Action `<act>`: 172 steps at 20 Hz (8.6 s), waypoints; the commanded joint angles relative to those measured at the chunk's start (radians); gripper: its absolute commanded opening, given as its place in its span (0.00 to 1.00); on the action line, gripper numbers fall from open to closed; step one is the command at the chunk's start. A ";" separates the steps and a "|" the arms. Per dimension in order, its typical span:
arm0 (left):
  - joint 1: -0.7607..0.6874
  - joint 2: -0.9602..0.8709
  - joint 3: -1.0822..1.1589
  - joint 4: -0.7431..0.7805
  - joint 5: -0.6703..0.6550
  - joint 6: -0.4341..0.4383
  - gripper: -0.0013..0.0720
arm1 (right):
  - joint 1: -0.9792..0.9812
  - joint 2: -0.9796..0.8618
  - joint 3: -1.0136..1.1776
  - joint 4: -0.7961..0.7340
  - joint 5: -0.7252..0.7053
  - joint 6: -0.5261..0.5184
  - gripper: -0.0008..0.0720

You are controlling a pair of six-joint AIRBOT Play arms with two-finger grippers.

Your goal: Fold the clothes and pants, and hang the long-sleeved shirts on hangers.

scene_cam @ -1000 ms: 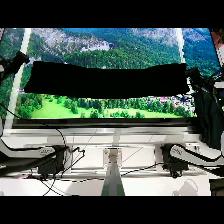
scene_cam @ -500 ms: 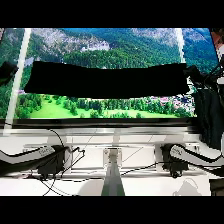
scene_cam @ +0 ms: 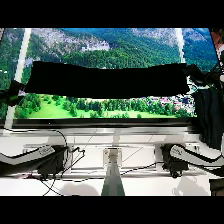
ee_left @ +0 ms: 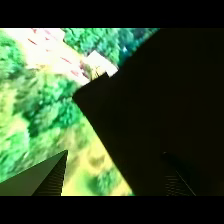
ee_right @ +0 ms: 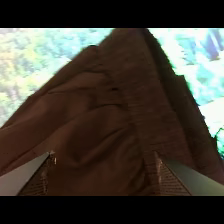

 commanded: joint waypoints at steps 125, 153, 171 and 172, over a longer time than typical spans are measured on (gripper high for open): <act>-0.636 0.175 0.716 0.026 -0.774 -0.023 0.03 | 1.241 -0.724 0.828 -0.072 0.054 0.436 0.04; -1.294 -0.327 0.706 -0.064 -0.085 0.030 0.98 | 0.349 -0.431 0.705 -0.242 0.740 -0.011 0.05; -1.260 -0.386 0.705 0.240 -0.166 0.030 0.03 | 0.628 -0.450 0.432 -0.169 0.236 0.225 0.95; -1.293 -0.391 0.705 0.225 -0.166 0.030 0.03 | 0.624 -0.463 0.432 -0.179 0.264 0.225 0.95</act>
